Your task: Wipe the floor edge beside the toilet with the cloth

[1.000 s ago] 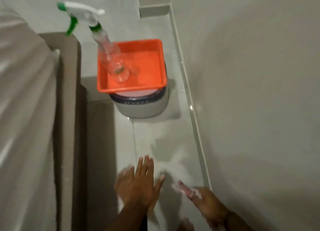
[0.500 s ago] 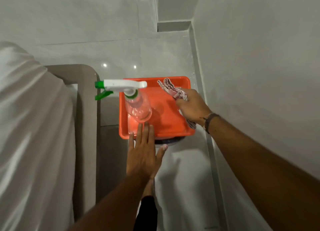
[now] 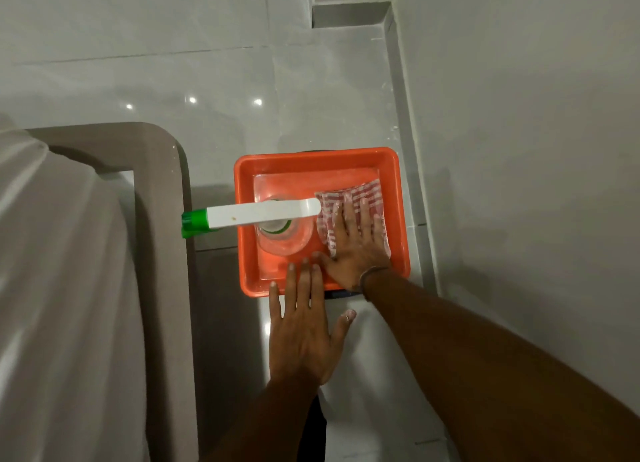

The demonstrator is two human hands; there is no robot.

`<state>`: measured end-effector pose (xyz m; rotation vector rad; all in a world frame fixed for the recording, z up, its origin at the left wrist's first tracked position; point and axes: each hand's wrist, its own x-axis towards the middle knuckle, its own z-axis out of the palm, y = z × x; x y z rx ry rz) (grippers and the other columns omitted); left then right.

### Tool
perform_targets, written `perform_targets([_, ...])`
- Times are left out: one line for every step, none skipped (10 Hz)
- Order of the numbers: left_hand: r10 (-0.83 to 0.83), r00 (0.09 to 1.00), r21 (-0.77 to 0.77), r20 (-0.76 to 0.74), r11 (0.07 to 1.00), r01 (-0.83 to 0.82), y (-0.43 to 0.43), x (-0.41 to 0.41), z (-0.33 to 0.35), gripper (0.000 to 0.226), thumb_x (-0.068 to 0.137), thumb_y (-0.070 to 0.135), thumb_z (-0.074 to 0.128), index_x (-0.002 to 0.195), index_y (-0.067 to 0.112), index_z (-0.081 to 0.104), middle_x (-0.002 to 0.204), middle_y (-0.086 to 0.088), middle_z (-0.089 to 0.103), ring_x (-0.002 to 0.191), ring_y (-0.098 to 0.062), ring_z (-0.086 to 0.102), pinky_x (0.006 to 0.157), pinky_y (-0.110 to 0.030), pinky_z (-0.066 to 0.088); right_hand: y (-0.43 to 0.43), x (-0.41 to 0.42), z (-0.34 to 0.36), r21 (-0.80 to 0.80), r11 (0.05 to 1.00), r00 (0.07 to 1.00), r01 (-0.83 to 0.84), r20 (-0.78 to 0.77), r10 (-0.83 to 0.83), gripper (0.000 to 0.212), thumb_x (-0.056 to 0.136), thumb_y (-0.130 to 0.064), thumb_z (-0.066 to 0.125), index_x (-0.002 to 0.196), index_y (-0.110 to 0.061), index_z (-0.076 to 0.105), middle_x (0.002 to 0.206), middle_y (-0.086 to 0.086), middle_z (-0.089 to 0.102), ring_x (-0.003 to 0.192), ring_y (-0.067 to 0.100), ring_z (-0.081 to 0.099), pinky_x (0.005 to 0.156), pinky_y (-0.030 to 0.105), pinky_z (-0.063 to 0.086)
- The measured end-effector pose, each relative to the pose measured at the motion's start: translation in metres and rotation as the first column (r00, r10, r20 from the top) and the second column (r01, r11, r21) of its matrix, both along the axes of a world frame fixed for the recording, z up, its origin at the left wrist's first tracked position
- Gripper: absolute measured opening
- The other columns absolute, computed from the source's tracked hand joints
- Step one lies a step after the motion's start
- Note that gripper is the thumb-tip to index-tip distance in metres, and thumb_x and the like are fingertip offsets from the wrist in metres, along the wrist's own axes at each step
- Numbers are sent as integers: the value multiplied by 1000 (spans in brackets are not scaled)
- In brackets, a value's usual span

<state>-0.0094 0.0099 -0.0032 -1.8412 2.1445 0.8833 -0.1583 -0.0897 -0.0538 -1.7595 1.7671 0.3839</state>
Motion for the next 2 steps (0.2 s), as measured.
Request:
perform_targets([-24,1000,10,10,1000,24,-1,1,5,102,96,83,-3,176,19,-3,186,0,-3,171,-23,-17,138,-50,-13,-7,-2,5,32,999,1000,-16,-13,17,106,95,-81,28,163,-19,-24,173,12,-31,159,39,-30,131,58,-15])
perform_targets([-51,998,4,30,999,51,4,7,17,98,97,81,0,174,22,-13,184,1,-16,167,-21,-28,134,-46,-22,4,0,27,-29,1000,1000,7,30,-6,105,96,-81,31,163,-20,-23,174,12,-28,161,36,-27,131,57,-14])
